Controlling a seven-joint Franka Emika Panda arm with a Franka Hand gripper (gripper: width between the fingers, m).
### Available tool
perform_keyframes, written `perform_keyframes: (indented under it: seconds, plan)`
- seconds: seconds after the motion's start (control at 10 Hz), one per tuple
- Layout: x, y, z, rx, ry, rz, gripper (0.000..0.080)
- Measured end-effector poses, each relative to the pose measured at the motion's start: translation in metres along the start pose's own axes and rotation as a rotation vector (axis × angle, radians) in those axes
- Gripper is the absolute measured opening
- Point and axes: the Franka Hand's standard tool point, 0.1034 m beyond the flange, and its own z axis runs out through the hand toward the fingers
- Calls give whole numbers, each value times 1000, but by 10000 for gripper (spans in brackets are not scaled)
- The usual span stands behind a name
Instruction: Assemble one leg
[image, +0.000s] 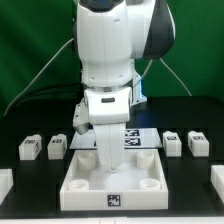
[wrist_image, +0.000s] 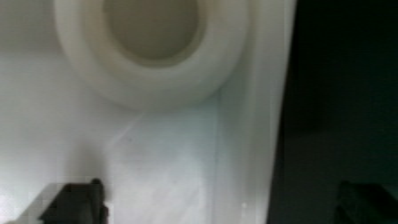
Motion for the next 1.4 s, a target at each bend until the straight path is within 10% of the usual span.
perform_keyframes:
  seconds: [0.2,0.4,1.4]
  plan:
    - [0,0,0,0,0,0,386]
    - [0,0,0,0,0,2,78]
    - [8,11,-4,-27,1,-15,72]
